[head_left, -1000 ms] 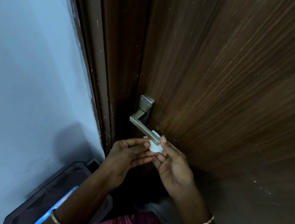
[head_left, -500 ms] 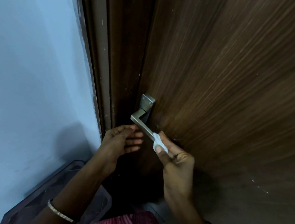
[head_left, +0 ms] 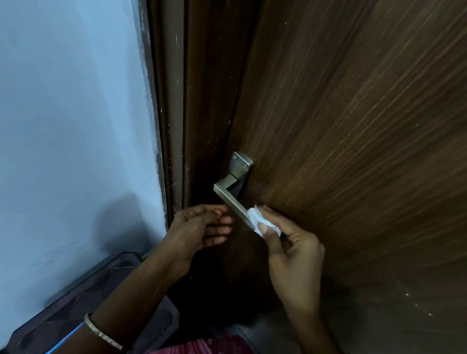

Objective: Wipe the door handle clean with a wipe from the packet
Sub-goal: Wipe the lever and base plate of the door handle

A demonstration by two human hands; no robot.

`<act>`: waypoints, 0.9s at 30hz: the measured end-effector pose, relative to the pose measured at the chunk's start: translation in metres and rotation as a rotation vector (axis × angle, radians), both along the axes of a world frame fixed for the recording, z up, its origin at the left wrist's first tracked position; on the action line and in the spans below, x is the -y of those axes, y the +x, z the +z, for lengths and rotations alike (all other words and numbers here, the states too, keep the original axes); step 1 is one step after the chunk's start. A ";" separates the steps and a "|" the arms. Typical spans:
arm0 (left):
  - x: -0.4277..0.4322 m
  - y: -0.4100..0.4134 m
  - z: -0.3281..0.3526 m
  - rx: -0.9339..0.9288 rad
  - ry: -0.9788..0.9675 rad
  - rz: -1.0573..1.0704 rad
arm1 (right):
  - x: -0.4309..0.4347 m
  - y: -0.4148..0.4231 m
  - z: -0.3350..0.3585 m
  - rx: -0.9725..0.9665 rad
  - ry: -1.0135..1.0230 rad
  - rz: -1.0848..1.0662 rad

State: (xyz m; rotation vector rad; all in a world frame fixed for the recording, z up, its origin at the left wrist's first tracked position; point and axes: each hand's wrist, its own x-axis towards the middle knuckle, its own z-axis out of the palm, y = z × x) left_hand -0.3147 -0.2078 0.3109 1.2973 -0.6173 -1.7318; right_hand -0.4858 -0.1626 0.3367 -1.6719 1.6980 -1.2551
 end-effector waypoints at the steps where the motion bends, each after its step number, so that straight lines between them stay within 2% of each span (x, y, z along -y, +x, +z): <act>1: 0.000 -0.001 0.000 0.006 0.001 -0.002 | 0.001 0.005 0.003 -0.051 0.007 0.026; 5: -0.001 0.000 -0.002 0.032 0.002 0.014 | 0.010 0.030 0.007 -0.277 -0.001 0.045; 8: -0.002 0.002 -0.003 0.048 0.007 0.044 | 0.026 0.051 0.011 -0.448 -0.019 -0.019; 12: -0.004 0.004 -0.002 0.023 0.018 0.090 | 0.043 0.079 0.007 -0.586 -0.001 -0.023; 16: -0.002 0.008 -0.006 0.044 0.019 0.084 | 0.030 0.069 0.004 -0.509 -0.058 -0.045; 22: 0.003 0.014 -0.013 0.034 0.018 0.040 | -0.007 0.033 -0.004 -0.559 -0.128 -0.135; 27: 0.003 0.012 -0.013 0.064 0.004 0.032 | 0.009 0.041 0.003 -0.576 -0.043 -0.007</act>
